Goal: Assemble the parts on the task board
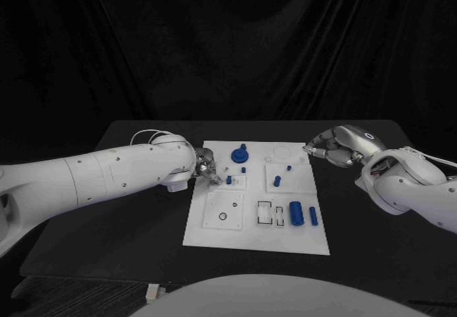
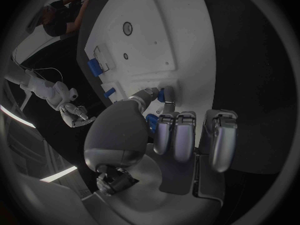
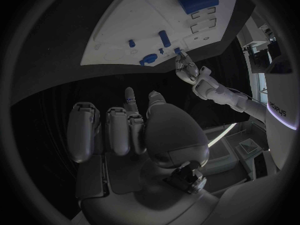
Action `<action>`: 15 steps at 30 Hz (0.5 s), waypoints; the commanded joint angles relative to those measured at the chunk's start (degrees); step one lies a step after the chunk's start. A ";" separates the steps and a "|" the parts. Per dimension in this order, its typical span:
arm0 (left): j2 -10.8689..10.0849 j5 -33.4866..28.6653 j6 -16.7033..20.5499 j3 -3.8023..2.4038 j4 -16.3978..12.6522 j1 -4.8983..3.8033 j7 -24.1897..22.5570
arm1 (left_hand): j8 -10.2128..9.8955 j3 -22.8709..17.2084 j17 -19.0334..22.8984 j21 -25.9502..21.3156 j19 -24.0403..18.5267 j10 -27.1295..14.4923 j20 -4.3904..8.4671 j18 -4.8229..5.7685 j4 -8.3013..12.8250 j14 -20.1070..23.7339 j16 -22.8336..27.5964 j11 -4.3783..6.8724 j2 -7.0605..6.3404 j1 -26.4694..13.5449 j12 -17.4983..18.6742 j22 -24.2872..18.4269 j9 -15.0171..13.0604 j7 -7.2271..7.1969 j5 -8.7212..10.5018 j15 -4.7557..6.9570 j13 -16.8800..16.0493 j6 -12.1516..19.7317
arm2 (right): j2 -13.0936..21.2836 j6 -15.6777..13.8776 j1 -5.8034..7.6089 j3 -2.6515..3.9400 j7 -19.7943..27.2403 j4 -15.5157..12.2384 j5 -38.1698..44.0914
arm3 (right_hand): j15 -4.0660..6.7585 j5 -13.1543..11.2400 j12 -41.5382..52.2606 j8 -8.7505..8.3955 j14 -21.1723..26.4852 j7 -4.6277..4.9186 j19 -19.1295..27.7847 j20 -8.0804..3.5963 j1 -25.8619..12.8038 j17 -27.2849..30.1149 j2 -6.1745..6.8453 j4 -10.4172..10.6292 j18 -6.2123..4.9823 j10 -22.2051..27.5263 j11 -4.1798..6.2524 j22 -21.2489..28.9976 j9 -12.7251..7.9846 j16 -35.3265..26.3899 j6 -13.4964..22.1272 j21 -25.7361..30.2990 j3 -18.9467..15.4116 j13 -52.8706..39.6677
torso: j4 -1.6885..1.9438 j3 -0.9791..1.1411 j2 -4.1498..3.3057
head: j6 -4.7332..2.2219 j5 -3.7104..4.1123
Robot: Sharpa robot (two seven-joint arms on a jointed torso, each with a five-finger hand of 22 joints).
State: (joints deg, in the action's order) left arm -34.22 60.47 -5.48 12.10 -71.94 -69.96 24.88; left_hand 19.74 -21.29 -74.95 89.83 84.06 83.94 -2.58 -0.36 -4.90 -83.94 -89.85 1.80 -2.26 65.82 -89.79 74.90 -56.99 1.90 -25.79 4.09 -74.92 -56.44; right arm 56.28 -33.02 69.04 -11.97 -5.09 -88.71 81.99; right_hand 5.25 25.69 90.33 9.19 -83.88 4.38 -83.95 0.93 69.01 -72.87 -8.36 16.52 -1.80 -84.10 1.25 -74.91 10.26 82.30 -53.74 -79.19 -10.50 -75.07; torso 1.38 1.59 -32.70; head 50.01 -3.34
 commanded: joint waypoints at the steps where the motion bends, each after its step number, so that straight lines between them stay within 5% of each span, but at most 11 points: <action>1: -0.02 -0.14 -1.27 0.09 -0.14 0.18 0.27 | -0.02 -0.42 -15.05 -0.07 5.77 6.06 0.51 0.29 0.08 -6.06 -0.15 0.30 0.36 -0.03 -0.21 15.00 0.11 -0.18 -0.27 0.37 -15.08 -0.14 | 0.02 0.24 -0.13 0.04 -0.52 0.01 0.13 | -0.42 0.28 -0.33 -0.27 -3.20 0.09 -2.41 0.49 0.47 0.08 0.14 -0.22 -0.88 -5.90 -0.30 -11.52 -0.07 -0.35 -0.27 0.21 -0.17 -14.93 | 0.01 -0.02 -0.05 | -0.01 -0.08; 13: 0.29 -0.14 -1.93 0.09 0.33 0.18 0.56 | -0.06 -0.51 -15.05 -0.22 5.66 6.06 0.51 0.25 0.11 -6.06 -0.15 0.29 0.26 -0.19 -0.21 14.94 0.08 -0.14 -0.18 0.38 -15.08 -0.11 | 0.02 0.44 -0.13 0.04 -0.72 0.03 0.13 | -0.43 0.31 -0.33 -0.30 -3.19 0.10 -2.40 0.50 0.65 0.11 0.12 -0.26 -0.88 -5.90 -0.32 -11.51 -0.08 -0.36 -0.25 0.22 -0.13 -14.93 | 0.02 -0.01 0.00 | -0.01 -0.06; 15: 0.35 -0.14 -1.85 0.09 0.52 0.18 0.61 | -0.36 -0.62 -15.05 -0.22 5.66 6.06 0.48 0.25 -0.25 -6.06 -0.15 0.20 0.24 -1.10 -0.21 14.95 0.04 -0.03 1.32 0.32 -15.08 0.07 | 0.01 0.48 -0.13 0.04 -0.73 0.05 0.13 | -0.44 0.33 -0.33 -0.34 -3.19 0.11 -2.39 0.51 0.77 0.14 0.08 -0.27 -0.89 -5.90 -0.32 -11.51 -0.10 -0.38 -0.20 0.25 -0.10 -14.93 | 0.02 -0.02 -0.01 | -0.01 -0.06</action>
State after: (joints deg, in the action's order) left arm -33.98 60.45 -5.95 12.03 -71.59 -69.98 25.02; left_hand 19.74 -21.62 -74.94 89.83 84.06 83.94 -2.58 -0.36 -4.90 -83.94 -89.85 1.80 -2.04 65.54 -89.80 74.94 -56.94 1.86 -25.26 4.09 -74.91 -56.50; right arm 56.29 -32.86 69.03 -11.97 -5.15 -88.68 81.99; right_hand 5.25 25.69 90.09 9.19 -83.88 4.38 -83.95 0.93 69.22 -72.81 -8.14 16.51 -1.80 -84.10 1.25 -74.91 10.21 82.30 -53.74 -79.19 -10.50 -75.06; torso 1.38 1.58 -32.71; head 50.01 -3.41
